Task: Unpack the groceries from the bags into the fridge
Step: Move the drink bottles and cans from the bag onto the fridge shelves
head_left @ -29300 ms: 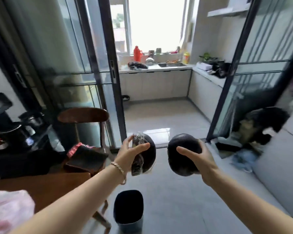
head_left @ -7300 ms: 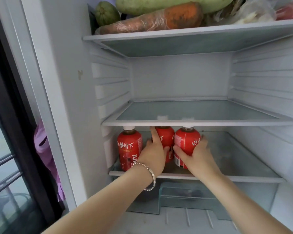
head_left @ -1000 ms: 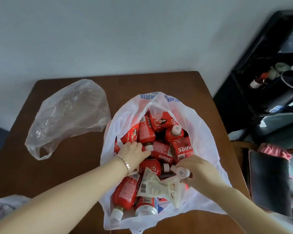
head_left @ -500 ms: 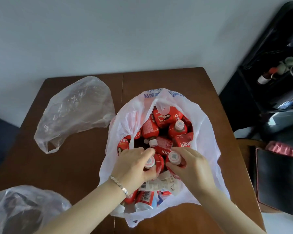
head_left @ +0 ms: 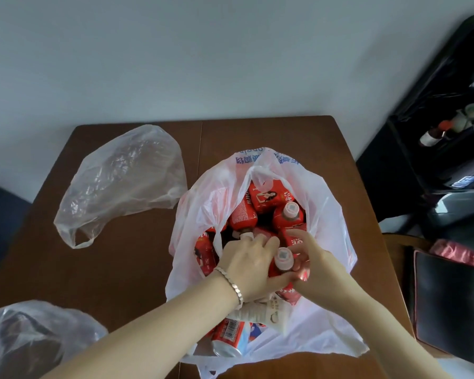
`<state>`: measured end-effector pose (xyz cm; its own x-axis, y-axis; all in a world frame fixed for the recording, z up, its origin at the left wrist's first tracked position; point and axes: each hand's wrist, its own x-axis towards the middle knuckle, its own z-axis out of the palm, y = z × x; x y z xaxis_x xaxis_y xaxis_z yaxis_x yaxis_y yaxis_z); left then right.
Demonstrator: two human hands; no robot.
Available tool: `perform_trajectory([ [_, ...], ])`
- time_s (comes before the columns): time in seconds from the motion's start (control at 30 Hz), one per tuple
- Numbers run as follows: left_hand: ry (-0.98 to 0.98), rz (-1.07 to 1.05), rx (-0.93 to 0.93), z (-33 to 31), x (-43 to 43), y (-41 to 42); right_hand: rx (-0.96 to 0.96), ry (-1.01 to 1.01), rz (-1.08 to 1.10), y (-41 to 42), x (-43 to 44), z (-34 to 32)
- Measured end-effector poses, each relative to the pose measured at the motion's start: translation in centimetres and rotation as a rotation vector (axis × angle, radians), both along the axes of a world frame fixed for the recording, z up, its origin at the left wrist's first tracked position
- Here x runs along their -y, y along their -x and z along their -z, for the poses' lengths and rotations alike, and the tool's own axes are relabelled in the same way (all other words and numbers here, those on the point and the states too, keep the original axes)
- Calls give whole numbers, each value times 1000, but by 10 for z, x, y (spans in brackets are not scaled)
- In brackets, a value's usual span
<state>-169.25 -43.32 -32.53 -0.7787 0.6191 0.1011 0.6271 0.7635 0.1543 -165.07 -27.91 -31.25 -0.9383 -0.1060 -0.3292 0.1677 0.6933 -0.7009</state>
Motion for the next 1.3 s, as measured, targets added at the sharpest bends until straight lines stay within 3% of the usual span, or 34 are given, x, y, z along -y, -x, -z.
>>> perform_trajectory([
  [0.13, 82, 53, -82, 7, -15, 0, 75, 178, 2, -5, -18, -8],
  [0.4, -87, 153, -113, 20, -23, -5, 83, 228, 74, -15, -32, -15],
  [0.53, -29, 69, -125, 22, -17, -3, -95, 93, 132, 8, -13, -16],
  [0.6, -39, 50, -93, 24, -17, -2, -48, 52, 16, 29, -1, -10],
  [0.83, -74, 72, -103, 22, -4, -3, 161, -571, -461, 69, -43, 14],
  [0.97, -54, 45, -105, 21, -2, -5, 150, -816, -276, 65, -49, 30],
  [1.03, -38, 39, -105, 20, -1, -4, 165, -880, -159, 68, -41, 35],
  [1.13, -20, 36, -92, 18, 3, -3, 251, -928, -304, 75, -38, 32],
  [1.3, 1, 18, -46, 17, 7, -4, 533, -665, -299, 77, -39, 25],
])
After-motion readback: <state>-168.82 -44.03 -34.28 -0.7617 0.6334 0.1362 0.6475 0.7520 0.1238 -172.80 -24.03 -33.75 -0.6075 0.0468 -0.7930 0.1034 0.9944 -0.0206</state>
